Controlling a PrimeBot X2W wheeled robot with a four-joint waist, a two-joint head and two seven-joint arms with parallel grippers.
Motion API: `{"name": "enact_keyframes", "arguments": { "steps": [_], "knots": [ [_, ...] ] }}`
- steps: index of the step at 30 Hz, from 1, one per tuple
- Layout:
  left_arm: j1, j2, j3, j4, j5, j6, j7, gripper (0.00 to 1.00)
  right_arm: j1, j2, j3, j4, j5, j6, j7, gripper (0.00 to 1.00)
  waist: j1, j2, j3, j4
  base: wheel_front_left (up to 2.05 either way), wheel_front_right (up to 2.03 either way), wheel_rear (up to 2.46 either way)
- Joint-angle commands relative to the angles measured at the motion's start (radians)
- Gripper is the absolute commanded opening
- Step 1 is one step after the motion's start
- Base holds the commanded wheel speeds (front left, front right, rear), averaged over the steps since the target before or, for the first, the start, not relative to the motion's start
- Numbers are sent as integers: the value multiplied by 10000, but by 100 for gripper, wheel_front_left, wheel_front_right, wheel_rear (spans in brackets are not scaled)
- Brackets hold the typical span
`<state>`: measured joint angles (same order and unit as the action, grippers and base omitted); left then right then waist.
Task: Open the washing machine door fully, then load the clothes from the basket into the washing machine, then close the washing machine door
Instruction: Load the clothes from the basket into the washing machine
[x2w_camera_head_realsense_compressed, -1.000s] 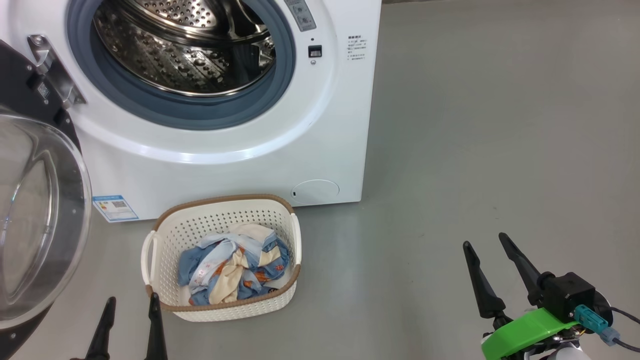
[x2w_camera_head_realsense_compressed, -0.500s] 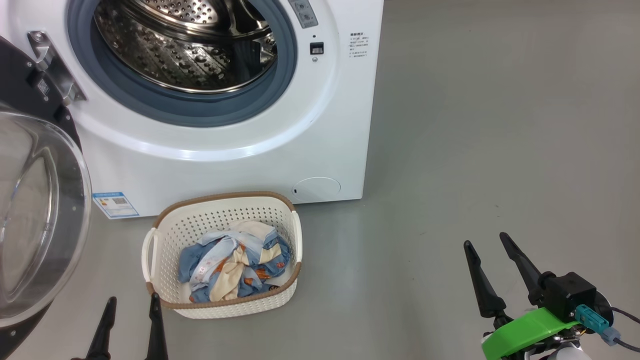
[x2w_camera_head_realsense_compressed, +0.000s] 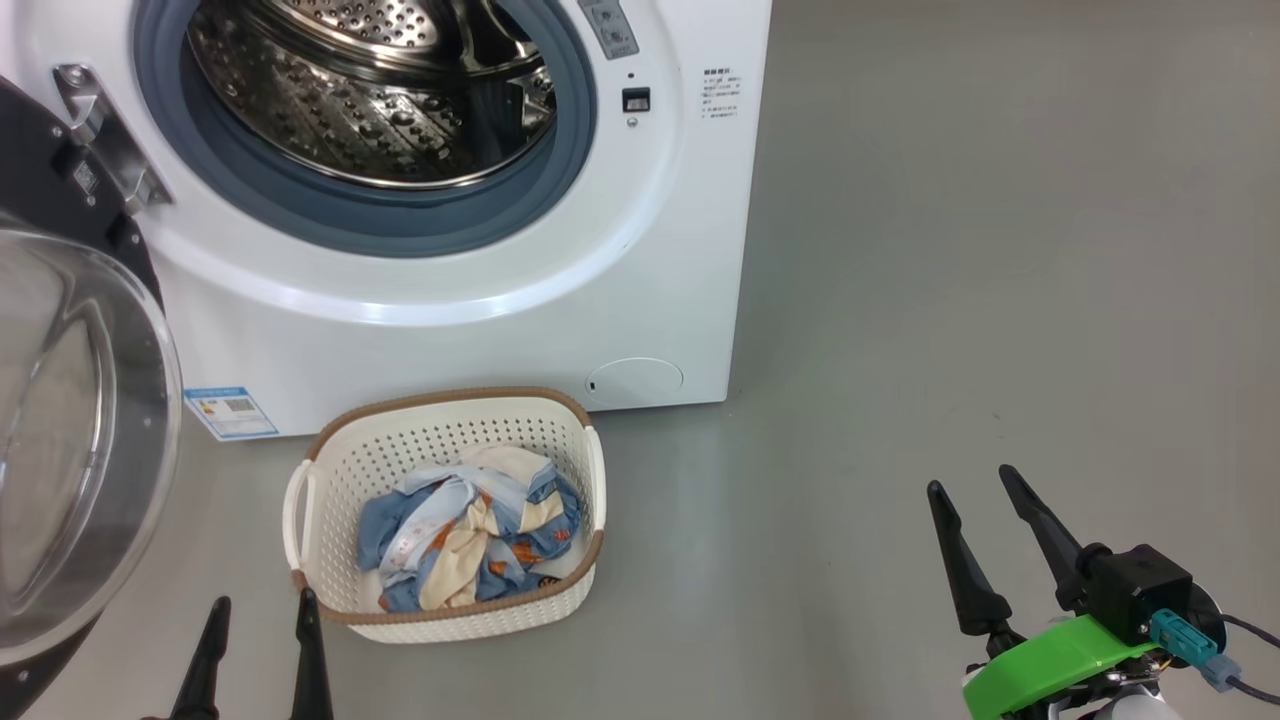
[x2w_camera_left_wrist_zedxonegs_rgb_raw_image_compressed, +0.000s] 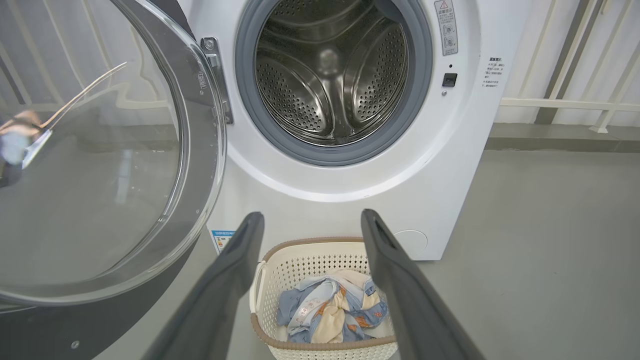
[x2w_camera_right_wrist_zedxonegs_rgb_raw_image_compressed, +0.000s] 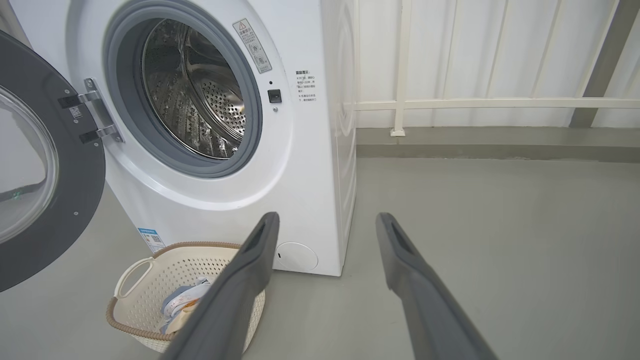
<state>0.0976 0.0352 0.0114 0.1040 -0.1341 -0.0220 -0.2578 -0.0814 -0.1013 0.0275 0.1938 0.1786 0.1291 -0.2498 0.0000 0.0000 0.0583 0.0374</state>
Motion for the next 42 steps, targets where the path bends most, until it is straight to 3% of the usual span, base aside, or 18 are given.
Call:
{"name": "enact_keyframes", "arguments": {
  "steps": [1, 21, 42],
  "knots": [
    [-348, 151, 364, -192, -17, 4, -40, 100, -123, -41, 262, -240, -51, 16, -120, 100, 0, 0, 2, 5, 115, -115, 0],
    [-451, 150, 592, -233, -36, 164, -40, 100, -166, -51, 256, -200, -9, 16, -120, 100, 0, 0, 98, 15, 164, -164, 0],
    [-538, 150, 612, -78, -316, 76, -40, 100, -247, 2, 251, -214, -9, 16, -120, 100, 0, 0, 369, 15, 9, -9, 0]
  ]
}}
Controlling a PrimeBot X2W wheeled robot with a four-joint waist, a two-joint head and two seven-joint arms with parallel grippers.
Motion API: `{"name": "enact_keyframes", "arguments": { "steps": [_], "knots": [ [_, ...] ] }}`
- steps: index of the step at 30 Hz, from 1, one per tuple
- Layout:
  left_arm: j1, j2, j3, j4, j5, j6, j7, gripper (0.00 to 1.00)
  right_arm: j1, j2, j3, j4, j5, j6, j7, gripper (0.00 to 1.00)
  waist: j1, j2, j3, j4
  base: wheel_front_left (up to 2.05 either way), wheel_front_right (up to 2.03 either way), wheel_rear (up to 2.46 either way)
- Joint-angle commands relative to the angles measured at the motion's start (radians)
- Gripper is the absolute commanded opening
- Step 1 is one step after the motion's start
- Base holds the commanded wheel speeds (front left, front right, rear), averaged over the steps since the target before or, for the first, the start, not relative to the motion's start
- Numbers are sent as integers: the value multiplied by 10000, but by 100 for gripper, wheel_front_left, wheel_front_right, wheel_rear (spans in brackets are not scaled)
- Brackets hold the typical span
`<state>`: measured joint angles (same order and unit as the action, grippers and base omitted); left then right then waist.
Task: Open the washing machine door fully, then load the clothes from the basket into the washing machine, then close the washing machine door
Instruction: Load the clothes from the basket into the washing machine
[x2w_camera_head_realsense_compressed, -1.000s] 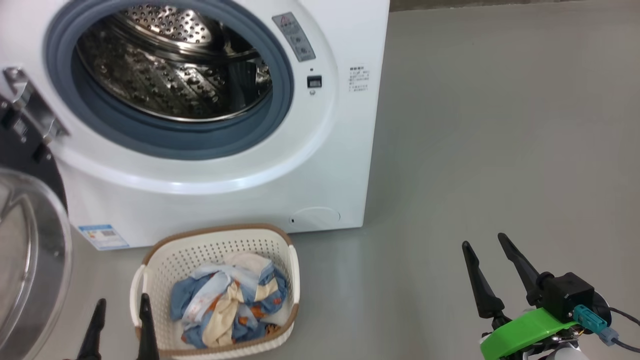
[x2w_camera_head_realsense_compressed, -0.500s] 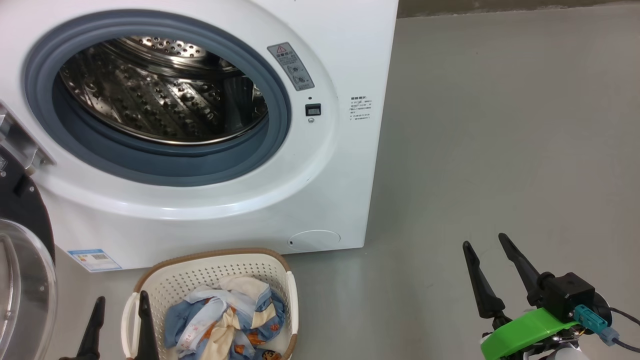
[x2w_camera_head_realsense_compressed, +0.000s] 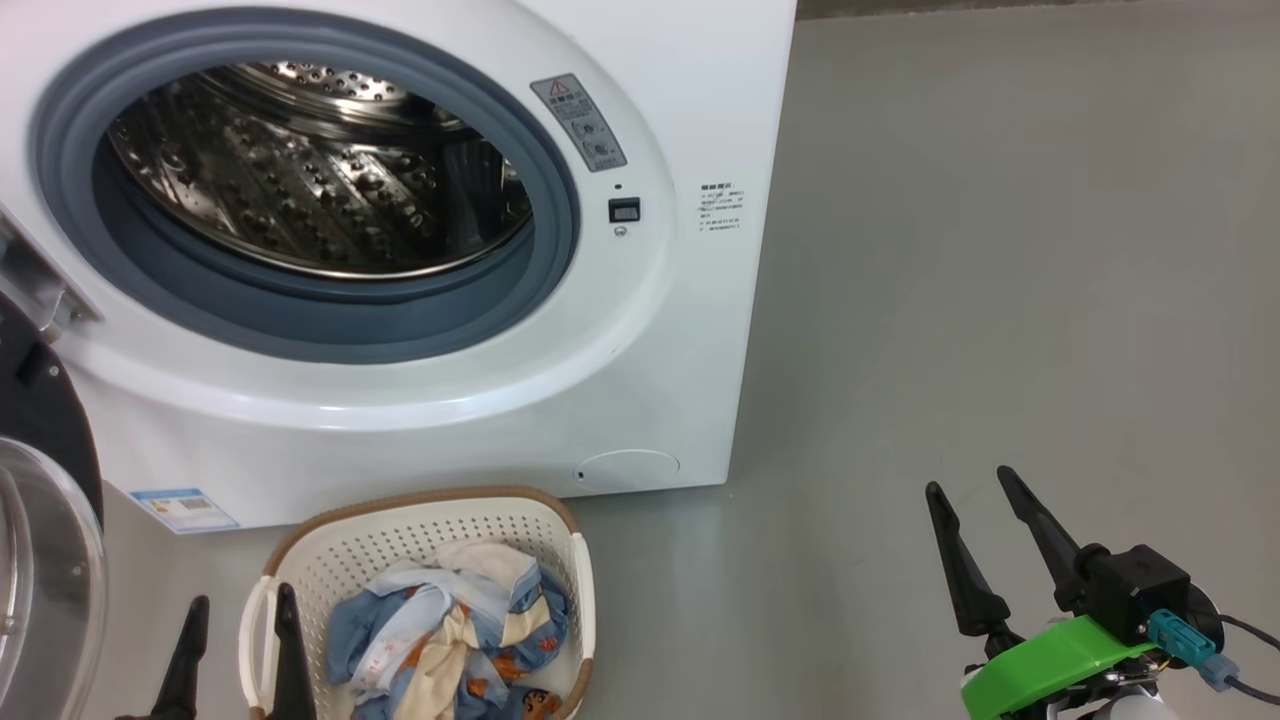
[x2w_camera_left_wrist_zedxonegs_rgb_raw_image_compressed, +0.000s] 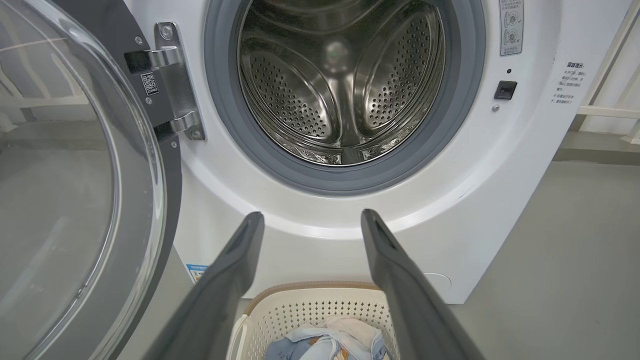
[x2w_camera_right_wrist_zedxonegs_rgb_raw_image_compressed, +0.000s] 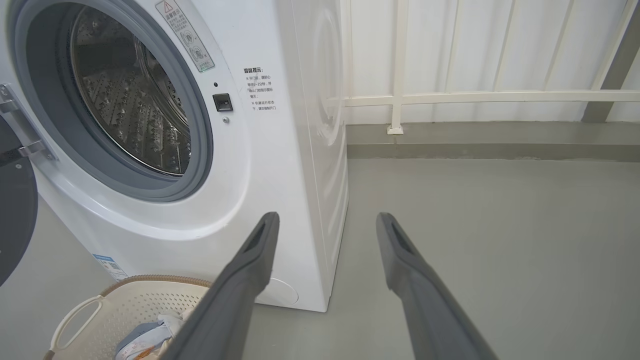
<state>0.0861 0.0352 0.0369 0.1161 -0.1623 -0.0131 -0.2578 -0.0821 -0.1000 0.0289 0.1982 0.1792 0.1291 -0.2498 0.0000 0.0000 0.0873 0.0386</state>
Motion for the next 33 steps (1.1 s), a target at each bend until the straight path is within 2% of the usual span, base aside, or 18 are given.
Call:
{"name": "enact_keyframes", "arguments": {
  "steps": [1, 22, 33],
  "knots": [
    [-450, 150, 366, -210, -51, -15, -40, 100, -254, -15, 227, -280, -23, 16, -120, 100, 0, 0, 162, 9, 0, 0, 0],
    [-1922, 150, 60, -266, -594, -119, -40, 100, -888, -438, -70, -914, -378, 16, -120, 100, 0, 0, 2536, 589, 0, 0, 0],
    [-2467, 150, -193, 64, -748, -300, -40, 100, -1089, -451, -166, -982, -478, 16, -120, 100, 0, 0, 3337, 661, 0, 0, 0]
  ]
}}
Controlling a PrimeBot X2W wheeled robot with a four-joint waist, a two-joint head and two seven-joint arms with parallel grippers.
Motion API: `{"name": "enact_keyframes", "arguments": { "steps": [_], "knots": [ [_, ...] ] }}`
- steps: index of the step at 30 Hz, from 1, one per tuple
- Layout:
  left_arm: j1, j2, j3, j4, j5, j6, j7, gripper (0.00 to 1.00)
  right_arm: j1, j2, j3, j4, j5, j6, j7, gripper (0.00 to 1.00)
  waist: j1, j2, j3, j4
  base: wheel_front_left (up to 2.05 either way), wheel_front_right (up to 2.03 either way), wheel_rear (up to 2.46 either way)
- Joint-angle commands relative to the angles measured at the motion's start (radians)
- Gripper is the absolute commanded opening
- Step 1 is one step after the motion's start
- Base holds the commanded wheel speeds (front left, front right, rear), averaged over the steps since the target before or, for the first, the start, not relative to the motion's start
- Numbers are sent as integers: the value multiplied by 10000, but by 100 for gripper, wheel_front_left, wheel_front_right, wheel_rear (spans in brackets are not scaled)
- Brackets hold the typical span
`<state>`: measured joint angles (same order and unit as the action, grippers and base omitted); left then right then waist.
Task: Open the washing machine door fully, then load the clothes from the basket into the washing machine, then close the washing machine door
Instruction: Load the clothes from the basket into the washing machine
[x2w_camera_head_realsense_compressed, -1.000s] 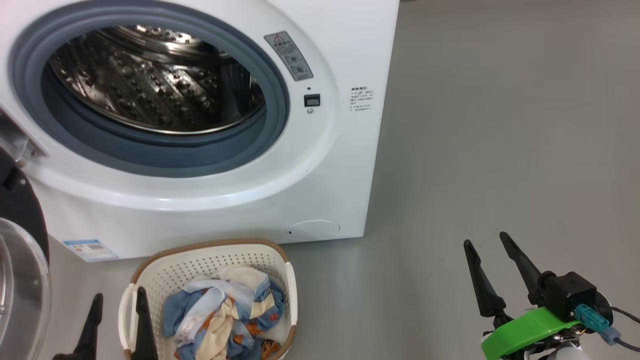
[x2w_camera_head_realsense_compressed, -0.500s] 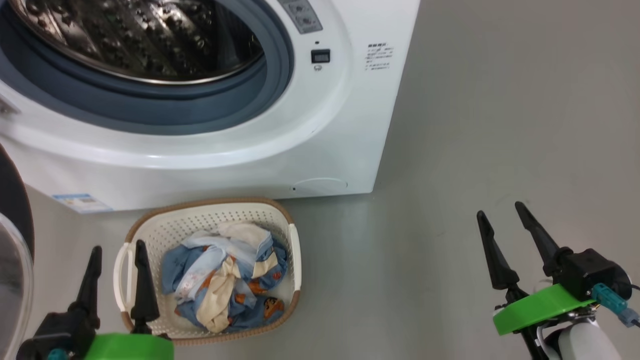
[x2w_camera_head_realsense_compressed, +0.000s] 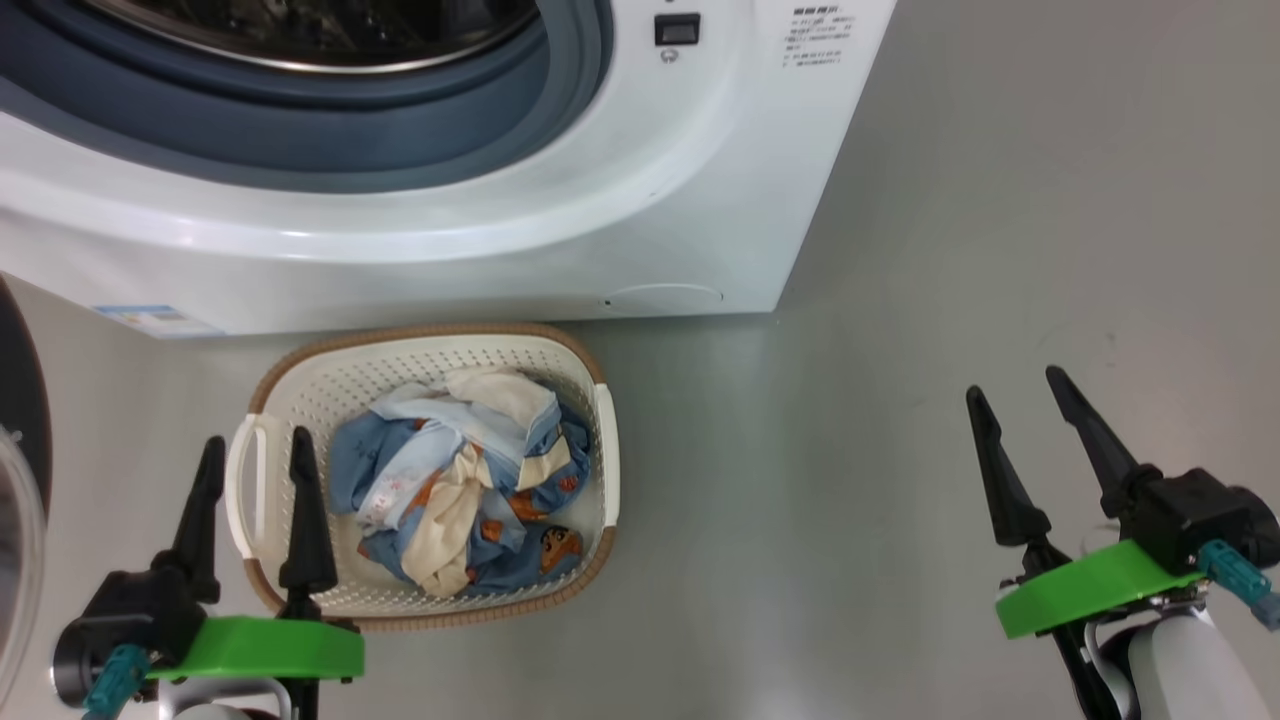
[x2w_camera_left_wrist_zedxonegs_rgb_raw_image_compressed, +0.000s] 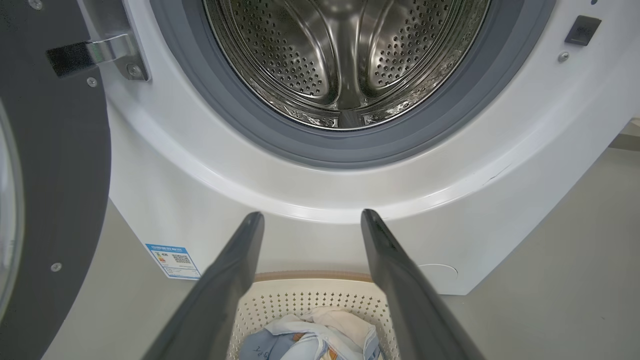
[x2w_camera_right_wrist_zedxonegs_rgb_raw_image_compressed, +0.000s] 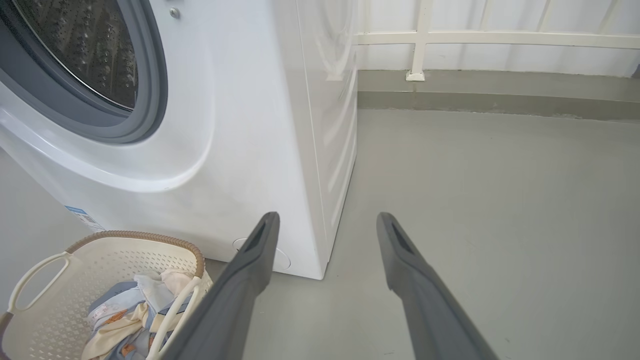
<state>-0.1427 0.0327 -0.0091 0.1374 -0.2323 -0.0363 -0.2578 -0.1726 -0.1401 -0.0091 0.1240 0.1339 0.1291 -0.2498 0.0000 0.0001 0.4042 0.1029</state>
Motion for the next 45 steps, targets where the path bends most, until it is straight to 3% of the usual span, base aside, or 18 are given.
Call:
{"name": "enact_keyframes", "arguments": {
  "steps": [1, 19, 30, 45],
  "knots": [
    [-210, 175, 240, -99, -47, -103, -40, 100, -209, -38, 218, -230, -30, 16, -120, 100, 0, -1, 232, -7, 0, 0, 0],
    [-983, 175, -19, 1112, -108, -646, -40, 100, -490, 155, 84, -349, -98, 16, -120, 100, 0, -1, 1449, -363, 0, 0, 0],
    [-2165, 175, -96, 2713, -139, -924, -40, 100, -762, 295, 81, -564, -149, 16, -120, 100, 0, -1, 2627, -615, 0, 0, 0],
    [-4253, 677, -1293, 4870, -1490, -942, -40, 100, -1109, 411, -68, -1083, -261, 16, -120, 100, 0, -1, 4308, -825, 0, 0, 0]
  ]
}}
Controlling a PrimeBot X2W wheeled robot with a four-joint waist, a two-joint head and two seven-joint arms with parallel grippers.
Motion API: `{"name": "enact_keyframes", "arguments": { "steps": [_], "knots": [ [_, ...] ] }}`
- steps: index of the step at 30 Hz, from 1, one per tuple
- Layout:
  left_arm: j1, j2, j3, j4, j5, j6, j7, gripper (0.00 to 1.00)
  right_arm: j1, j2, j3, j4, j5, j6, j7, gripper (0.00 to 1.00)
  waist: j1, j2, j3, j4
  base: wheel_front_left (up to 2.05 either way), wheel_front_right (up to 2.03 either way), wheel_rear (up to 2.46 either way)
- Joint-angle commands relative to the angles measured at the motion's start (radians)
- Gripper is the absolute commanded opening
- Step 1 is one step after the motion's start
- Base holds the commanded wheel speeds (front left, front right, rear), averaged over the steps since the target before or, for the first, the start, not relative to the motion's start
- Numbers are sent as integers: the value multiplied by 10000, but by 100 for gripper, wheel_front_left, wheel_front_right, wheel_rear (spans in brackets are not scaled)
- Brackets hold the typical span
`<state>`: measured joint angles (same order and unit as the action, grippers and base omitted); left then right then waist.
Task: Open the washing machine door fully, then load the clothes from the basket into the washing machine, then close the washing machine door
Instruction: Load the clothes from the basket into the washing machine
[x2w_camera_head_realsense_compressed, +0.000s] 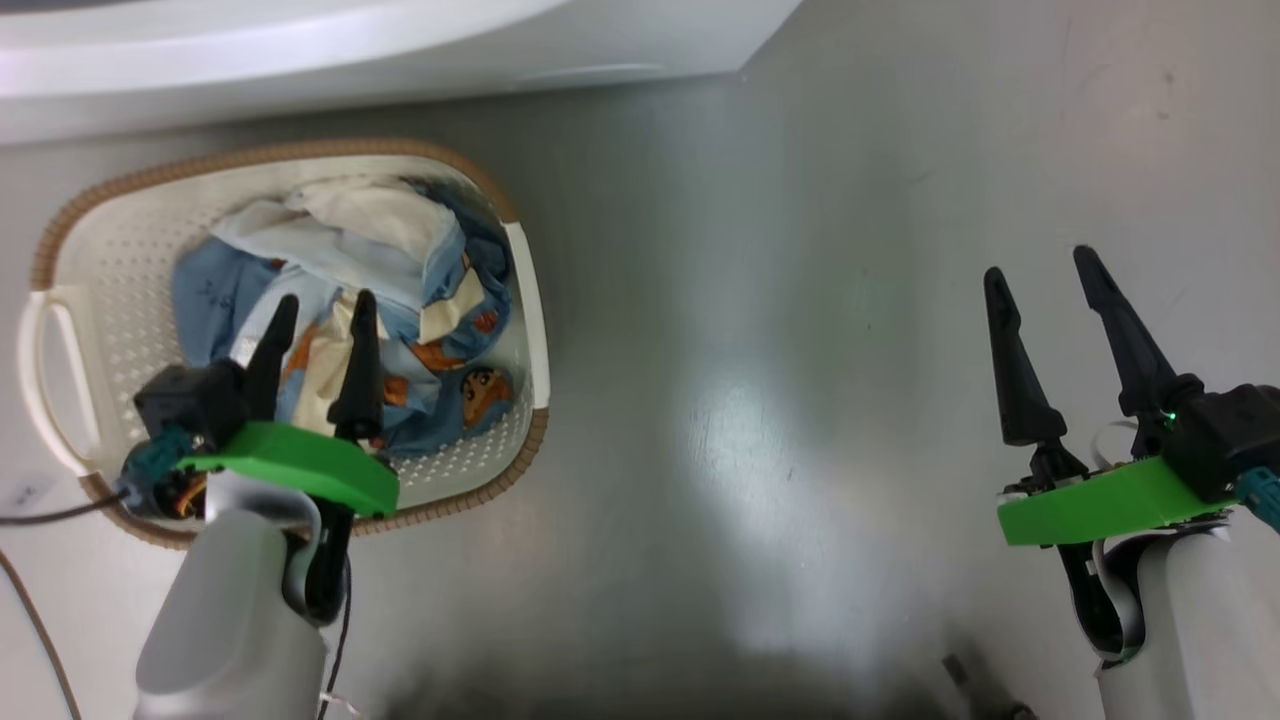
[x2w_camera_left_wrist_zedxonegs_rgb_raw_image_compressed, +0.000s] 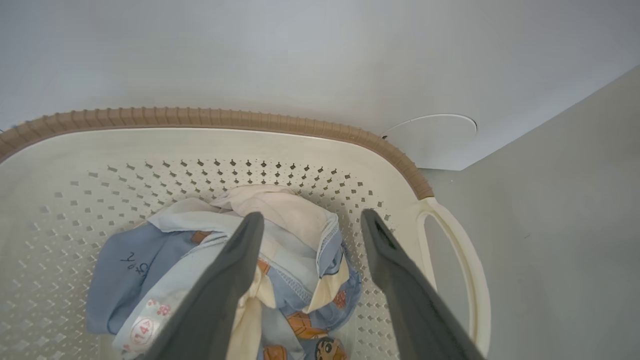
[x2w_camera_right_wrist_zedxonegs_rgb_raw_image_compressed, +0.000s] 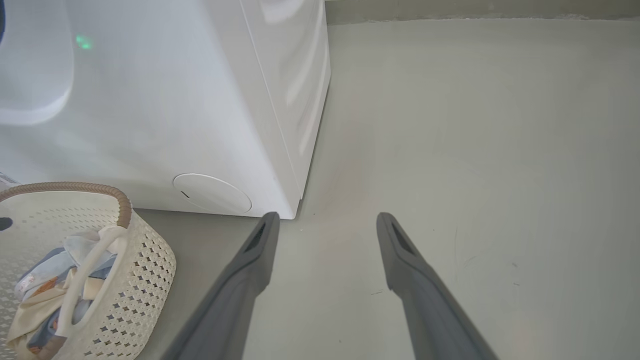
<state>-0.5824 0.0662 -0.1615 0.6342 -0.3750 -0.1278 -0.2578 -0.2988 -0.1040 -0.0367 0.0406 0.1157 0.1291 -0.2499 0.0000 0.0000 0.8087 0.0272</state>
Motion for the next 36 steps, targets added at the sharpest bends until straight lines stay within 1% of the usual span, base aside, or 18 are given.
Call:
{"name": "enact_keyframes", "arguments": {
  "steps": [1, 6, 11, 16, 22, 28, 36],
  "knots": [
    [31, 370, 188, 31, -150, -27, -40, 100, 142, 61, 199, -279, -89, 16, -118, 100, 0, 0, 338, -80, 0, 0, 0],
    [-503, 540, -121, 743, -512, -28, -40, 100, 86, 122, 169, -367, -111, 16, -118, 100, 0, 0, 660, -168, 0, 0, 0],
    [-933, 680, -227, 1461, -770, -28, -40, 100, 62, 180, 170, -395, -104, 16, -118, 100, 0, 0, 891, -271, 0, 0, 0],
    [-1327, 698, -239, 2165, -1013, -28, -40, 100, 53, 224, 181, -427, -114, 16, -118, 100, 0, 0, 1046, -338, 0, 0, 0],
    [-1690, 737, -246, 2696, -1251, -28, -40, 100, 24, 246, 194, -465, -115, 16, -118, 100, 0, 0, 1165, -404, 0, 0, 0],
    [-2172, 879, -316, 3381, -1541, -28, -40, 100, 39, 266, 207, -506, -126, 16, -118, 100, 0, 0, 1318, -494, 0, 0, 0],
    [-2939, 1012, -588, 4398, -2296, -28, -40, 100, 69, 305, 189, -584, -104, 16, -118, 100, 0, 0, 1533, -666, 0, 0, 0]
  ]
}}
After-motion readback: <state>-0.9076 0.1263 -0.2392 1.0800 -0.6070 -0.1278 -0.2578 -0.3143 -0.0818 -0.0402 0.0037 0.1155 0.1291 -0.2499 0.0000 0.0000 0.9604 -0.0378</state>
